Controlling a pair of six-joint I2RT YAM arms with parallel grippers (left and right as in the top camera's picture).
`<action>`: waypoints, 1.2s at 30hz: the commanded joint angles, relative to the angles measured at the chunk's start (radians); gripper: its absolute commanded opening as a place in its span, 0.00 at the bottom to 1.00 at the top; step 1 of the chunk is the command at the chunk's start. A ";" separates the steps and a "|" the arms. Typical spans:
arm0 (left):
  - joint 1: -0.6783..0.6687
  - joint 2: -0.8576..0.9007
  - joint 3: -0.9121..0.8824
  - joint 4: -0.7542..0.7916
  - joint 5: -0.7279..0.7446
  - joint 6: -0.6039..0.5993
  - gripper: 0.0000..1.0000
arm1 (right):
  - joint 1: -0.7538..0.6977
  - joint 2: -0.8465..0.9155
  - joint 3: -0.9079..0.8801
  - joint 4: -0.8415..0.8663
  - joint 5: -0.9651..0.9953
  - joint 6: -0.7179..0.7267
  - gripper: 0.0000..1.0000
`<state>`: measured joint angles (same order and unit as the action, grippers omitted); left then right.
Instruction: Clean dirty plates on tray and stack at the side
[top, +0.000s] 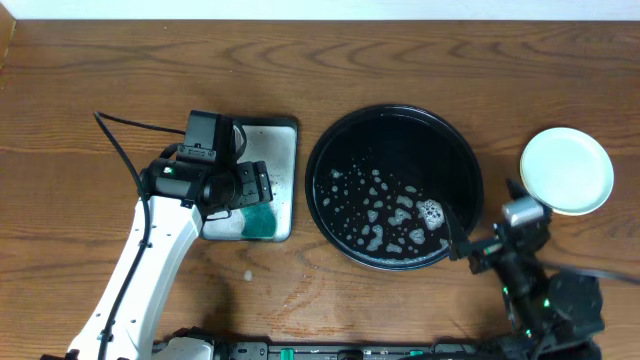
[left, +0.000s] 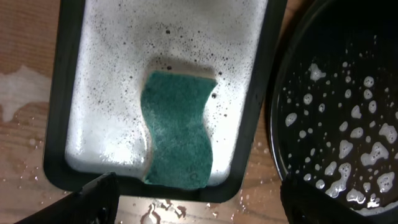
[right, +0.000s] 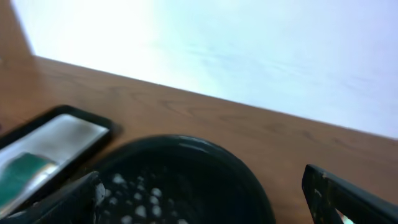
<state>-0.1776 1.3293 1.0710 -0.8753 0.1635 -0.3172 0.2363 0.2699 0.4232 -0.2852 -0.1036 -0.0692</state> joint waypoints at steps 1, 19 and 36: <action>0.002 -0.003 0.014 -0.003 0.009 0.003 0.83 | -0.047 -0.148 -0.116 0.010 -0.010 -0.021 0.99; 0.002 -0.003 0.014 -0.003 0.009 0.003 0.83 | -0.082 -0.265 -0.418 0.222 -0.019 -0.022 0.99; -0.016 -0.143 0.010 -0.014 -0.043 0.023 0.84 | -0.082 -0.264 -0.418 0.222 -0.018 -0.022 0.99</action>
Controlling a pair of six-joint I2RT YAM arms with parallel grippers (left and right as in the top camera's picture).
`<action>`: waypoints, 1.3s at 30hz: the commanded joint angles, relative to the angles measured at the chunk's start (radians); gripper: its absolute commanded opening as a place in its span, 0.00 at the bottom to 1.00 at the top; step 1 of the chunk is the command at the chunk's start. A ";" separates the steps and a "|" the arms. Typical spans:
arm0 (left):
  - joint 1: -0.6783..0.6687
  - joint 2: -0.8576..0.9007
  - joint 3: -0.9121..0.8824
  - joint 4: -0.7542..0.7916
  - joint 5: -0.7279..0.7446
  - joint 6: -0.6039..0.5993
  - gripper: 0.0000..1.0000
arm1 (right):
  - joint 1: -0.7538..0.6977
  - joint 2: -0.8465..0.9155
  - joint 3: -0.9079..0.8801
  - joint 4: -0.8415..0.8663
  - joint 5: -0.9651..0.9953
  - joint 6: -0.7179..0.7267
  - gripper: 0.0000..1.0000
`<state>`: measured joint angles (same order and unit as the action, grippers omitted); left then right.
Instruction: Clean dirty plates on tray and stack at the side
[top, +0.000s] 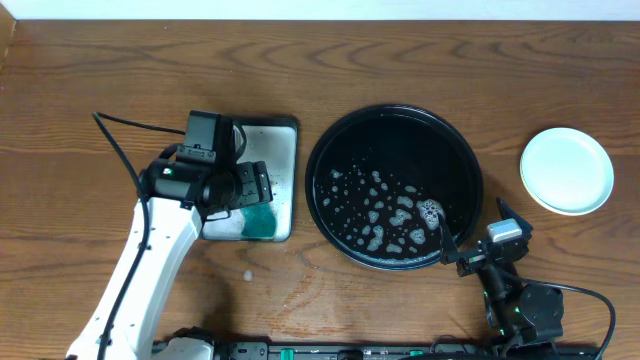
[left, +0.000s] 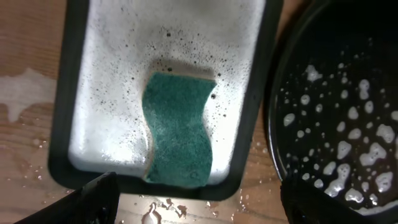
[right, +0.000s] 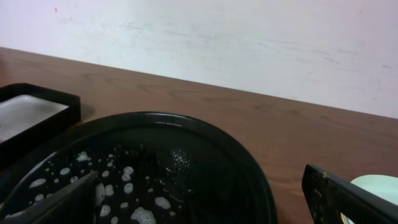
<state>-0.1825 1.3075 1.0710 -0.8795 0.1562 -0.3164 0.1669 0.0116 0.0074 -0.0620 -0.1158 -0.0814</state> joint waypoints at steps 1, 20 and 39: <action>-0.010 -0.158 0.010 -0.005 -0.069 0.033 0.84 | -0.012 -0.006 -0.002 -0.001 -0.006 -0.010 0.99; 0.095 -1.134 -0.761 0.718 -0.090 0.106 0.84 | -0.012 -0.006 -0.002 -0.001 -0.006 -0.010 0.99; 0.131 -1.306 -1.067 0.883 -0.097 0.106 0.83 | -0.012 -0.006 -0.002 -0.001 -0.006 -0.010 0.99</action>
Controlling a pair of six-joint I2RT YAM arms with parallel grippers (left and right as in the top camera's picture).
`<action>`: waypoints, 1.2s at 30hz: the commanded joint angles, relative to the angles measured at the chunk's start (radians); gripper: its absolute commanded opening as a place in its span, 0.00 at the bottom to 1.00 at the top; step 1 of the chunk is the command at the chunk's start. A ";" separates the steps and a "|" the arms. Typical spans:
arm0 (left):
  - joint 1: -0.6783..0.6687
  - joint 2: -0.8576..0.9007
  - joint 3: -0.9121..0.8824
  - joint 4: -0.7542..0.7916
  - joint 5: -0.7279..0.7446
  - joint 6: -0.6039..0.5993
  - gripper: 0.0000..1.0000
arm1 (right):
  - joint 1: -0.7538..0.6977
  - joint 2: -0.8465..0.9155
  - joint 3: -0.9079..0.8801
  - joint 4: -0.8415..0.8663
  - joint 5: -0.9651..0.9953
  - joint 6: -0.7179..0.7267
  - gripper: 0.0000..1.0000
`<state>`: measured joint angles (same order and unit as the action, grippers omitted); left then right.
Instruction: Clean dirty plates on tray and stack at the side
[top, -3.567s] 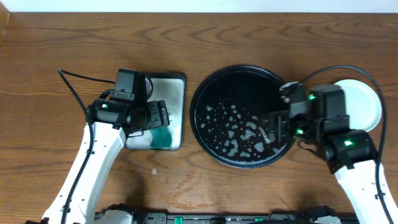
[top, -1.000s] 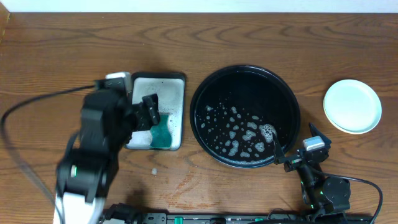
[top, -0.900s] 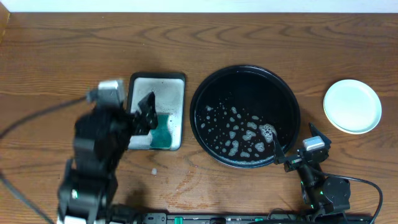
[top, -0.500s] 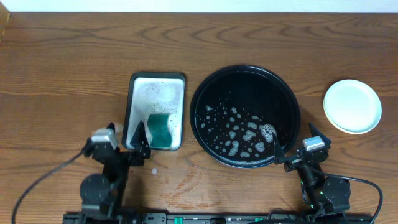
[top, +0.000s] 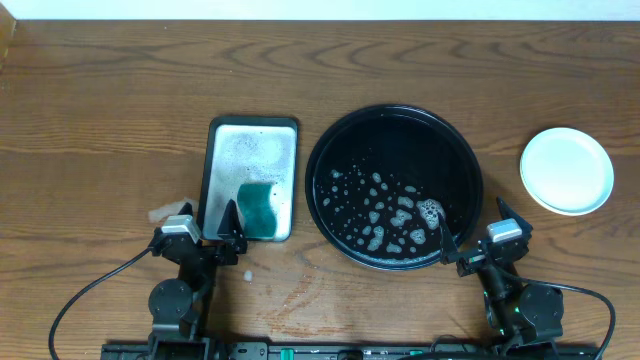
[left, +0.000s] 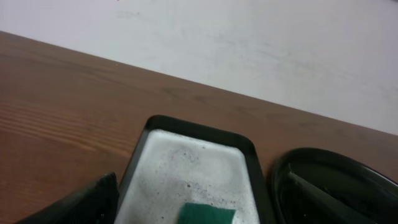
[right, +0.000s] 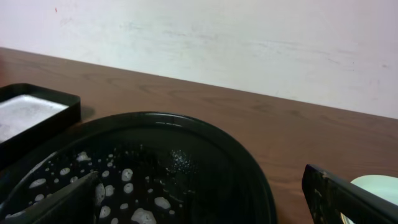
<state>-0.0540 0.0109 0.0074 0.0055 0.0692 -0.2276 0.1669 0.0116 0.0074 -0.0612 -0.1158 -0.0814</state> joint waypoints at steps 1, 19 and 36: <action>0.002 -0.010 -0.003 -0.005 -0.010 0.017 0.83 | -0.012 -0.006 -0.002 -0.002 -0.006 -0.010 0.99; 0.002 -0.005 -0.003 -0.072 -0.010 0.017 0.84 | -0.012 -0.006 -0.002 -0.002 -0.006 -0.010 0.99; 0.002 0.000 -0.003 -0.072 -0.010 0.017 0.84 | -0.012 -0.006 -0.002 -0.002 -0.006 -0.010 0.99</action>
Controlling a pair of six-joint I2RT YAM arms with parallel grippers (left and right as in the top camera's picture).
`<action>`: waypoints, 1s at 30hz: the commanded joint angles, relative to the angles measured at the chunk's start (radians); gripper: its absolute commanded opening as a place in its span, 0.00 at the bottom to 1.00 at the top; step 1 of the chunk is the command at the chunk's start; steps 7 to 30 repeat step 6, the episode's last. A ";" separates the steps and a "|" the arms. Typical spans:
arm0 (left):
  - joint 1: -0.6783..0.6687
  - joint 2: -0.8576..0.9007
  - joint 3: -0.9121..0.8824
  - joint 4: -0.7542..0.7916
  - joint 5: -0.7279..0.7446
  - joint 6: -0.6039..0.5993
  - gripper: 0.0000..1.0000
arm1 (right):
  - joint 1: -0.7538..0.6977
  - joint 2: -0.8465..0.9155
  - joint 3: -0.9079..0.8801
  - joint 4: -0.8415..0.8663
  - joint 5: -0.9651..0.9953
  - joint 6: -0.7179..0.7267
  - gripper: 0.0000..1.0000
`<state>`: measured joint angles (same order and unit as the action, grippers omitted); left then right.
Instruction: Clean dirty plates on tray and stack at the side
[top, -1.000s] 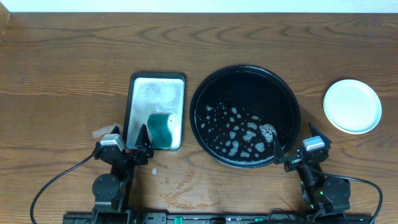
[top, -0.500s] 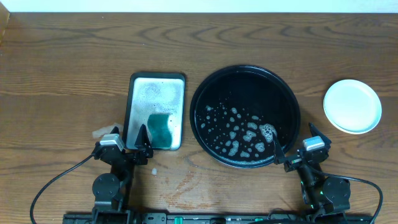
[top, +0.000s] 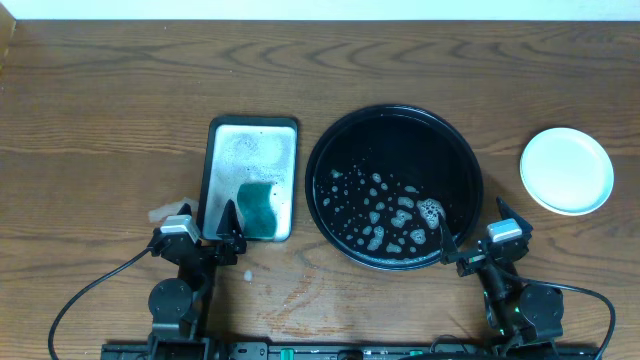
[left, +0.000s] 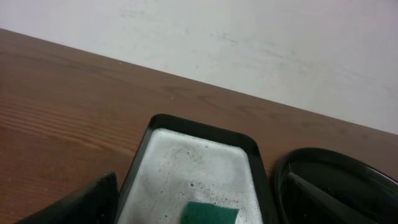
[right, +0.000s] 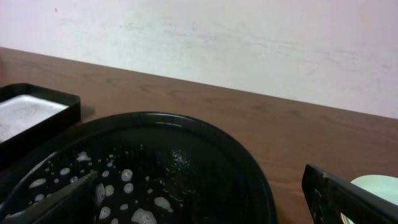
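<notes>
A round black tray (top: 400, 135) in the middle of the table holds only spots of foam. In the right wrist view the round tray (right: 186, 140) lies straight ahead. One white plate (top: 567, 170) rests on the wood to its right, and its edge shows as the plate (right: 373, 186). My left gripper (top: 197, 228) sits low at the table's front left, open and empty. In its own view the left gripper (left: 199, 202) faces the soap tray. My right gripper (top: 475, 232) sits at the front right, open and empty. The right gripper (right: 199, 186) faces the round tray.
A rectangular black soap tray (top: 207, 180) left of the round tray holds foamy water and a green sponge (top: 257, 210). The sponge (left: 211, 214) shows low in the left wrist view. Small water drops lie on the wood near the front left.
First my left arm reached over the soap tray with its open gripper above the sponge, and my right arm stood near the white plate. Then the right arm sat low at the front edge. Later the left arm was at the front too, and both have stayed there.
</notes>
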<state>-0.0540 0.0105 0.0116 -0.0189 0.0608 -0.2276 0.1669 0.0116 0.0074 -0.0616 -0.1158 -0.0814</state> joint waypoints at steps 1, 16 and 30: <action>0.002 0.000 -0.008 -0.047 -0.002 0.017 0.84 | -0.012 -0.006 -0.002 -0.002 -0.006 -0.010 0.99; 0.002 0.000 -0.008 -0.047 -0.002 0.017 0.84 | -0.012 -0.006 -0.002 -0.002 -0.006 -0.010 0.99; 0.002 0.000 -0.008 -0.047 -0.002 0.017 0.84 | -0.012 -0.006 -0.002 -0.002 -0.006 -0.010 0.99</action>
